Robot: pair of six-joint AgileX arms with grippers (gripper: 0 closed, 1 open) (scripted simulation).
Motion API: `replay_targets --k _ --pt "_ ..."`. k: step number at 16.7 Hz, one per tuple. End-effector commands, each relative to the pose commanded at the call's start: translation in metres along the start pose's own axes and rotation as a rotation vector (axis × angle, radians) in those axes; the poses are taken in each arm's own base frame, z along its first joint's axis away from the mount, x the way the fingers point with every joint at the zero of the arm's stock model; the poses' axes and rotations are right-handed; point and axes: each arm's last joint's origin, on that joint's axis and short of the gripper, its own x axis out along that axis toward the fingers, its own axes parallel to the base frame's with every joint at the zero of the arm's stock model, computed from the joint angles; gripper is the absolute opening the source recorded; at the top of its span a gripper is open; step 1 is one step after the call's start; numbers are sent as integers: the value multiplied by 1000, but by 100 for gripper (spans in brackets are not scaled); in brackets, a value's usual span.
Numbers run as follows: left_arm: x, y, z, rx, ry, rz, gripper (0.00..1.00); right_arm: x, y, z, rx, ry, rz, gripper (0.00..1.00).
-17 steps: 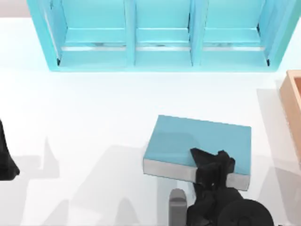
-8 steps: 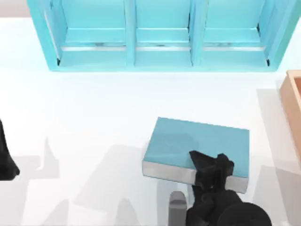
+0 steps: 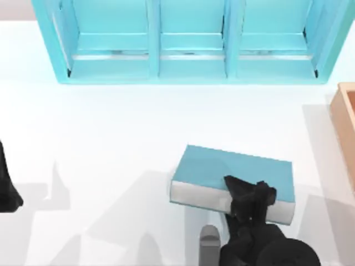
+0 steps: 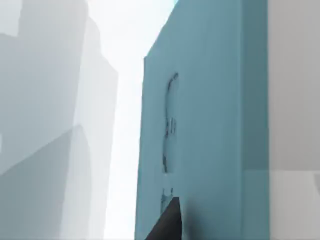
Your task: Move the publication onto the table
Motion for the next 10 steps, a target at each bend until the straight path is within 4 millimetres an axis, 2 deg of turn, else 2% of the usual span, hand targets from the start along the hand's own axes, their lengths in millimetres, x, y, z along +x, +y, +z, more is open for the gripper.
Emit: replay_targets --k 4,10 --pt "0 0 0 0 0 0 100 0 0 0 0 0 0 98" --pt "0 0 0 0 0 0 100 0 0 0 0 0 0 100"
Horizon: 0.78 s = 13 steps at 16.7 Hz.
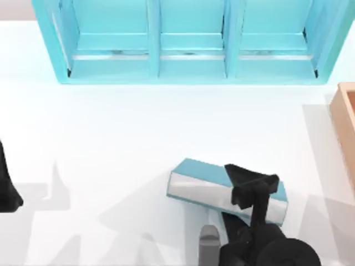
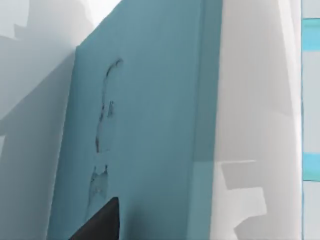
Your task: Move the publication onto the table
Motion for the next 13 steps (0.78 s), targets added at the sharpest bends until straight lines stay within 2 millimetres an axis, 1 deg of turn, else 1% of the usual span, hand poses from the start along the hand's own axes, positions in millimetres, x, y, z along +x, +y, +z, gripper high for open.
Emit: replay_targets --k 4,7,10,13 --pt "0 0 0 0 0 0 100 0 1 0 -1 -1 3 100" --pt "0 0 0 0 0 0 100 -9 5 12 16 -19 23 100" --pt "0 0 0 0 0 0 100 -31 18 34 39 -50 74 100" --pt "0 0 0 0 0 0 100 -63 33 51 35 -60 124 100"
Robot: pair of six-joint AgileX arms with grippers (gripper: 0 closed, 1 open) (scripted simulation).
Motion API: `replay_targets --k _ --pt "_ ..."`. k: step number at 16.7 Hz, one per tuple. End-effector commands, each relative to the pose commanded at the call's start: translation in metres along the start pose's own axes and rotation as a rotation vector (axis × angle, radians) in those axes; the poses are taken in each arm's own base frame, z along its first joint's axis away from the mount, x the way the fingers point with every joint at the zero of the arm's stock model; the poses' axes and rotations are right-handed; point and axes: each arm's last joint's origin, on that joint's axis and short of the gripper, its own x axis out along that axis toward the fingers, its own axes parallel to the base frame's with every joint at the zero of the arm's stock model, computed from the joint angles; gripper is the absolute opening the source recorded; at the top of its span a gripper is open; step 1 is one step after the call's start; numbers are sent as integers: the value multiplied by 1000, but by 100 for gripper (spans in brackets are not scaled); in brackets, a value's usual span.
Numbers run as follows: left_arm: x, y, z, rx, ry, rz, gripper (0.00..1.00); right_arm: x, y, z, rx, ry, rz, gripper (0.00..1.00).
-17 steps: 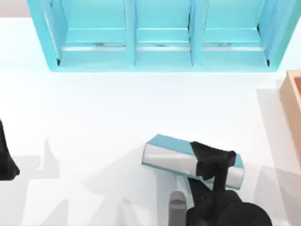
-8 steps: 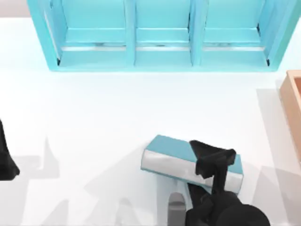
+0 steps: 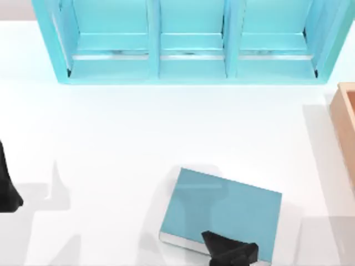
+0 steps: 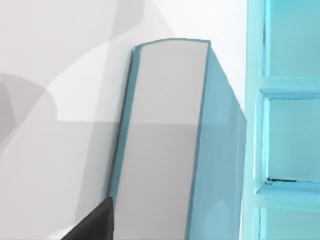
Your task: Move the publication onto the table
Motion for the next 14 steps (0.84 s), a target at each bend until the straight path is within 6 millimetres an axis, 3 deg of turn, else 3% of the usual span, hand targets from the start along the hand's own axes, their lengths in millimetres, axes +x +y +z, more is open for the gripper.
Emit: replay_targets --k 4,7,14 --pt "0 0 0 0 0 0 100 -39 18 7 -49 25 1 100" --pt "0 0 0 0 0 0 100 -59 18 6 -74 46 -45 100" --pt "0 0 0 0 0 0 100 -74 6 5 -36 60 -122 100"
